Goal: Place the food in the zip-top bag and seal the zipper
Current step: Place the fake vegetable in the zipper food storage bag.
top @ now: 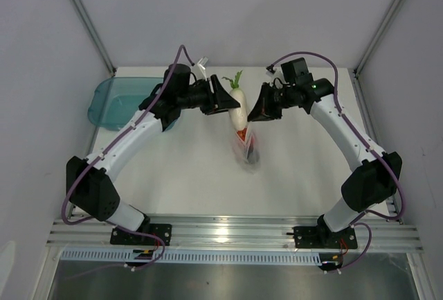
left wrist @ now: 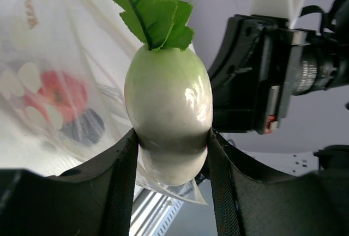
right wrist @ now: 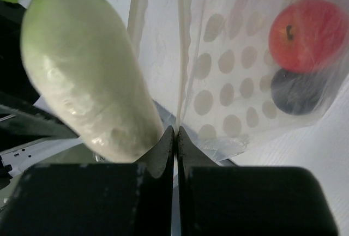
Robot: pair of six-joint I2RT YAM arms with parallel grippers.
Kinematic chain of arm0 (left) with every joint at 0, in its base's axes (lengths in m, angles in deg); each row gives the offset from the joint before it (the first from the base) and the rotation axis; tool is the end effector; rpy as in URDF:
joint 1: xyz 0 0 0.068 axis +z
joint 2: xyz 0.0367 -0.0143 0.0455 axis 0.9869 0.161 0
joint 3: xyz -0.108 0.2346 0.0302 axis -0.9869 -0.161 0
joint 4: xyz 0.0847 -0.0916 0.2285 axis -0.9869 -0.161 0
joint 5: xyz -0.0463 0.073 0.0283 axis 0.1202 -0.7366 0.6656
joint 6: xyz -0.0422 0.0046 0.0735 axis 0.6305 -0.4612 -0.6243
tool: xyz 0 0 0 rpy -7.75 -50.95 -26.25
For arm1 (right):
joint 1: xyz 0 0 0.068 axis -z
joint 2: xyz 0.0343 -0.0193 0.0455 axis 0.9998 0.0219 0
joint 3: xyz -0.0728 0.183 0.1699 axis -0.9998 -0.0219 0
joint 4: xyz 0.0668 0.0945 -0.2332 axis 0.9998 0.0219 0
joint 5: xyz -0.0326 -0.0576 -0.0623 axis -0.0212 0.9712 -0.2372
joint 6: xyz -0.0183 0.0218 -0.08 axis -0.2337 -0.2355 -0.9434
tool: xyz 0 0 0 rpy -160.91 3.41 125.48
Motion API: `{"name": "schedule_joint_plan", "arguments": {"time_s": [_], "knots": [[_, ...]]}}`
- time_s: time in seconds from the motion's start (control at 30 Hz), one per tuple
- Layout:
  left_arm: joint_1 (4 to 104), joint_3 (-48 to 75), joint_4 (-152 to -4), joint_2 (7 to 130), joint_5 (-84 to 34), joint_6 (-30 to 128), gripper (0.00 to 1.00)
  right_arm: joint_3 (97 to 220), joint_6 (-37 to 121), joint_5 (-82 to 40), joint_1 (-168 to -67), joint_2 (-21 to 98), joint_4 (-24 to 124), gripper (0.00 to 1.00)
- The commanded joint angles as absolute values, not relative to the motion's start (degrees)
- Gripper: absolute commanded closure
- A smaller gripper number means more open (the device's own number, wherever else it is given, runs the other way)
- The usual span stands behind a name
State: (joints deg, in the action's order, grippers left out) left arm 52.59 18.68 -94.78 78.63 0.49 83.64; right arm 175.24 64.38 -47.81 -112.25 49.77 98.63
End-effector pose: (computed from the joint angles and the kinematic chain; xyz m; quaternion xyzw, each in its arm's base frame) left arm 0.3117 -0.2138 0.3347 0.0355 0.8132 -0.5109 0.2764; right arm 0.3160 0.1830 0.3204 -0.0577 0.9009 0.3926 0.1759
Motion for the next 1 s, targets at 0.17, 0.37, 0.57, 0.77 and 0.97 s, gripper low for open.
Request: {"name": "schedule_joint_plan", "arguments": {"time_s": [0.17,0.37,0.57,0.77,0.97], "knots": [[50.7,21.7,-101.4,80.1,-8.1,75.0,0.99,175.9,67.2,-50.7,-111.2,47.5,95.6,1.0],[48.3,22.0,-105.5,80.3,-9.9,70.6,0.99,175.9,68.7,-50.6,-111.0,47.7,93.8,1.0],[47.8,25.0,-112.5,81.9,-11.6,68.7,0.99,175.5,71.0,-49.8,-111.2,48.0,92.5,1.0],[47.9,28.8,-115.8,83.8,-7.9,76.9,0.99,173.5,75.5,-47.7,-111.3,47.5,88.8,1.0],[47.9,28.8,-114.9,85.7,-2.7,79.1,0.7,172.8,76.8,-47.1,-112.0,48.2,87.4,1.0]]}}
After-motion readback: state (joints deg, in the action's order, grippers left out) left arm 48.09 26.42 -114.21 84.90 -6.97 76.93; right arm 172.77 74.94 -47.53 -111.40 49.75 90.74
